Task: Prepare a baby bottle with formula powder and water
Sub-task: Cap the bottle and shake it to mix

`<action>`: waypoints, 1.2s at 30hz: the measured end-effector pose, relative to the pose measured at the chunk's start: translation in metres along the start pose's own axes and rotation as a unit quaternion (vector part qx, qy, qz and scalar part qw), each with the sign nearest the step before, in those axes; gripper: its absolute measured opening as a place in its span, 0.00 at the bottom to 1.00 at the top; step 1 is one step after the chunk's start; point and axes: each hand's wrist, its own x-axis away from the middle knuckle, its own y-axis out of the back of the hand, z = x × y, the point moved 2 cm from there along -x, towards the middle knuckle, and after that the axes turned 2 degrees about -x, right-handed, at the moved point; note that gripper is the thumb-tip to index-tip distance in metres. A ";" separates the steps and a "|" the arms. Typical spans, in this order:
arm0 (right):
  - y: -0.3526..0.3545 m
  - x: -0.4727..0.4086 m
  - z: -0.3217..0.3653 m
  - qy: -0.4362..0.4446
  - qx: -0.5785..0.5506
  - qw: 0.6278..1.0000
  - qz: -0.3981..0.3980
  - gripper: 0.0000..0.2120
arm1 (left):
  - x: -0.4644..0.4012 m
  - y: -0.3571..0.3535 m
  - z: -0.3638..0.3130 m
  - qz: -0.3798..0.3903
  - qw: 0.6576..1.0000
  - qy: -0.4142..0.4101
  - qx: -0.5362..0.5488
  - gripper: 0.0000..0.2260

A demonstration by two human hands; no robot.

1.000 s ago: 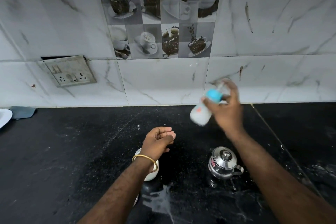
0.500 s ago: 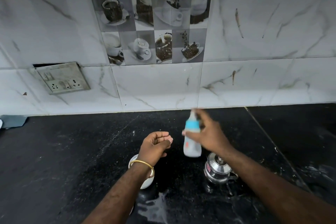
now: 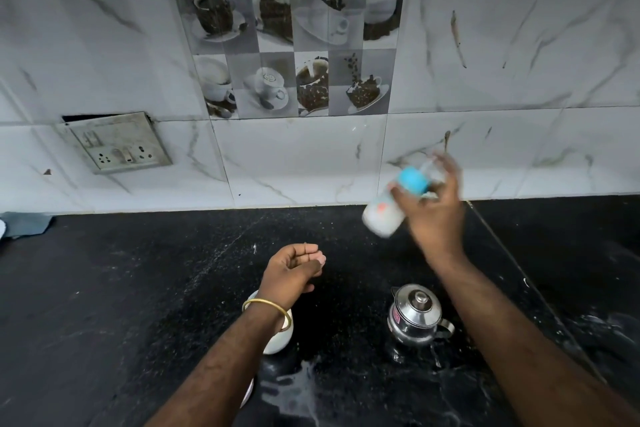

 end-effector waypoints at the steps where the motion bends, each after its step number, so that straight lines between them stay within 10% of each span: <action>1: 0.002 -0.003 0.004 0.004 -0.045 0.998 -0.050 0.37 | 0.000 0.001 0.002 -0.003 1.000 0.004 0.000 0.08; 6: -0.010 0.051 -0.032 -0.055 0.188 0.936 0.294 0.37 | 0.003 -0.001 0.004 0.003 1.000 0.010 -0.001 0.09; 9: 0.001 0.015 -0.011 -0.044 -0.006 0.998 0.044 0.36 | 0.004 0.000 0.004 0.003 1.000 0.008 0.004 0.09; 12: 0.007 0.007 -0.003 -0.027 -0.149 0.979 -0.134 0.37 | 0.006 0.001 0.008 0.002 1.000 0.010 0.007 0.08; 17: -0.008 0.064 -0.066 -0.085 0.139 0.950 0.267 0.37 | 0.009 -0.004 0.011 0.016 1.000 0.006 -0.001 0.08; 36: -0.052 0.072 -0.097 -0.135 0.277 0.919 0.247 0.49 | 0.005 -0.009 0.024 0.043 0.998 0.023 -0.033 0.09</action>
